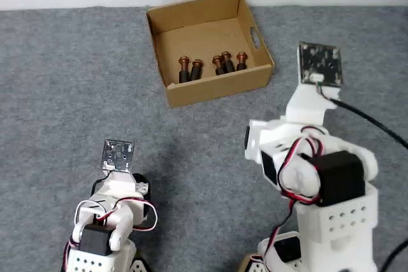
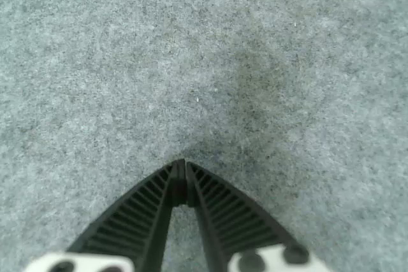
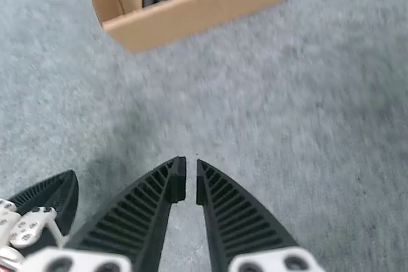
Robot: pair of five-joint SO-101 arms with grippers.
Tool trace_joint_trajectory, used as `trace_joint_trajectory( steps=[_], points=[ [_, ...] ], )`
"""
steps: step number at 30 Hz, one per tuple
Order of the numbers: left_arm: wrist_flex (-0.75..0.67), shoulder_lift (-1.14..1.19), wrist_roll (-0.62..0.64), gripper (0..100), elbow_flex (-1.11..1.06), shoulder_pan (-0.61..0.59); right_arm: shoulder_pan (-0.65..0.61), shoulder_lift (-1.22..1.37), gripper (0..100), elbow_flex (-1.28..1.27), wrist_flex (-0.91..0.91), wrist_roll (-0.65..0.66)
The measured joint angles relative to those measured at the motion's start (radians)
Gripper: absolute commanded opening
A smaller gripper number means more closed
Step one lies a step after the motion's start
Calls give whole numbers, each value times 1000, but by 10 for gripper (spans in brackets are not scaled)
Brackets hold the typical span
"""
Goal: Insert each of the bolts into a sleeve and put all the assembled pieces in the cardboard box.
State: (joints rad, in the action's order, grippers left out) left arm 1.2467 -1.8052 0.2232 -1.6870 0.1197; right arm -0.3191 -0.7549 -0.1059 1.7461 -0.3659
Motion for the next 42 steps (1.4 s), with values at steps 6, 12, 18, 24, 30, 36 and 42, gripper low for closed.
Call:
trace_joint_trajectory(
  steps=[6, 12, 18, 24, 30, 36, 42],
  points=[
    [0, 0, 0, 5, 0, 0, 143, -130, 9, -149, -118, 0],
    [0, 0, 0, 5, 0, 0, 252, -328, 9, -385, -278, 0],
    [0, 0, 0, 5, 0, 0, 270, -554, 9, -710, -477, 0],
    [0, 0, 0, 5, 0, 0, 269, -793, 9, -1019, -606, 5],
    [0, 0, 0, 5, 0, 0, 269, -1045, 9, -1315, -681, 186],
    [0, 0, 0, 5, 0, 0, 270, -1049, 9, -1467, -770, 229],
    [0, 0, 0, 5, 0, 0, 269, -1051, 9, -1557, -786, 216]
  ],
)
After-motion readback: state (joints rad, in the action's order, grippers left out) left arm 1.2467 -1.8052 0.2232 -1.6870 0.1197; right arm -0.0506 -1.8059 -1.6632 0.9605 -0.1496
